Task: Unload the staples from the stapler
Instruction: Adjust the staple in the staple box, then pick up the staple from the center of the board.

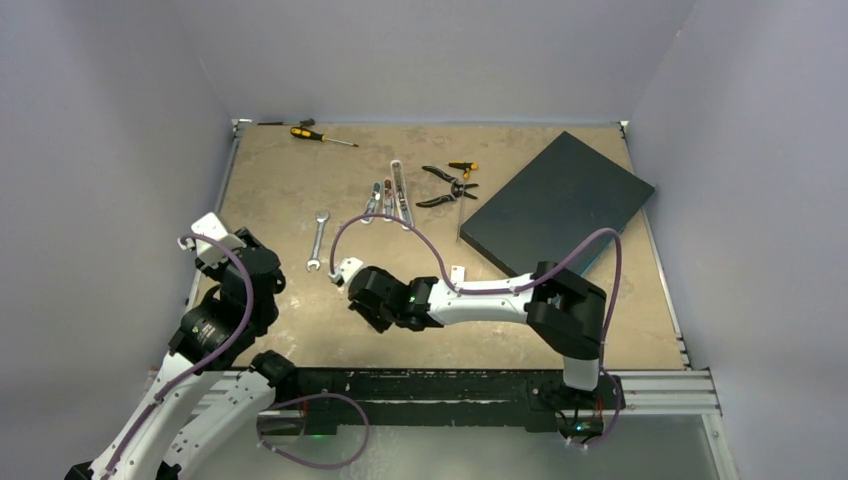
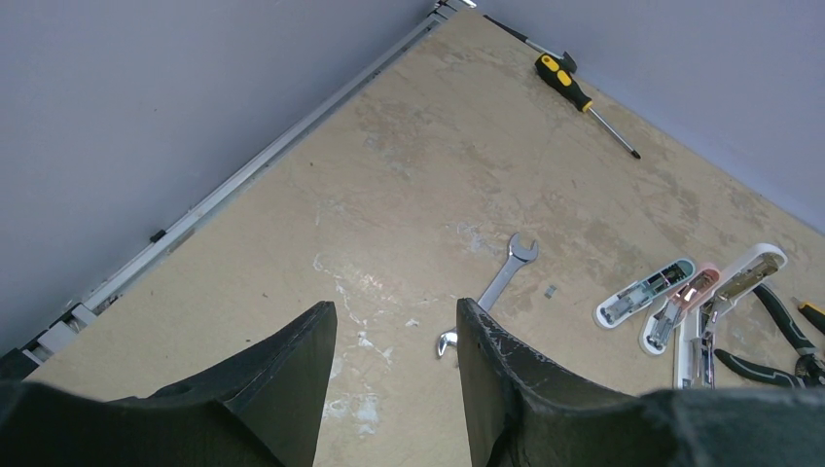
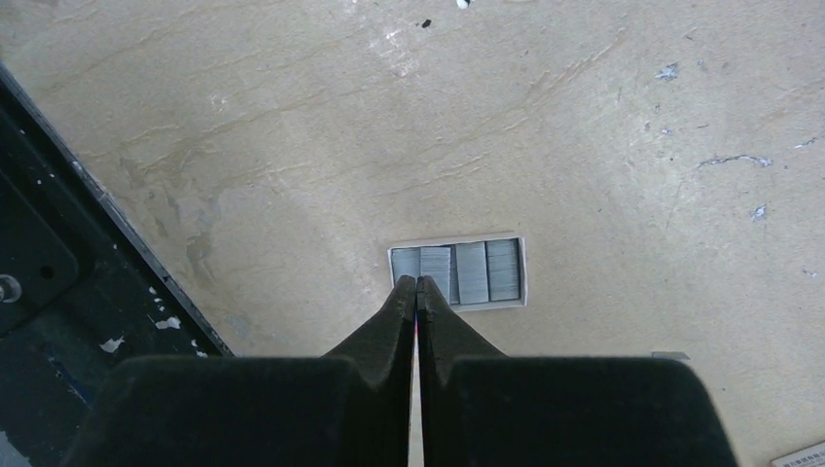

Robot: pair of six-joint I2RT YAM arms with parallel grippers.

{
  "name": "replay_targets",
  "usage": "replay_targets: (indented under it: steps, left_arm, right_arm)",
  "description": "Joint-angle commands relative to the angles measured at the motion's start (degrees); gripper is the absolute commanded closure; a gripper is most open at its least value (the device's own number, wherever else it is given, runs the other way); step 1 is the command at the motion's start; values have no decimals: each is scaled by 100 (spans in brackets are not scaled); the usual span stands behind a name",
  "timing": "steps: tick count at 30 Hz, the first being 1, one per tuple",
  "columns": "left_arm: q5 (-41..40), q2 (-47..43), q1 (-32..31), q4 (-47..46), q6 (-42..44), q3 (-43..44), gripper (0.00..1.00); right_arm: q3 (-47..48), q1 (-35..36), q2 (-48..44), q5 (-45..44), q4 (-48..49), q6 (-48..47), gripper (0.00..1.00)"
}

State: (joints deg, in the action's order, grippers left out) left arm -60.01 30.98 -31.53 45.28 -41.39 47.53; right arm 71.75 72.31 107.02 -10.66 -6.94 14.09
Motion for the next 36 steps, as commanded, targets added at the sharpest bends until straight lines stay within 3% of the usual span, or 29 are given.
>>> replay_targets:
  steps: [1,17,25,36]
  left_arm:
    - [12,39,9,-142,41,111,53]
    - [45,40,11,-168,62,103,53]
    - [51,39,8,-177,86,105,53]
    - [77,90,8,-202,117,97,53]
  right_arm:
    - [100,4,139,80,-8,72,98]
    - [129,7,338,27,-85,85,97]
    - [131,4,-85,-252,-49,152,96]
    - [-421,-769,-907,-993,-592,1262,87]
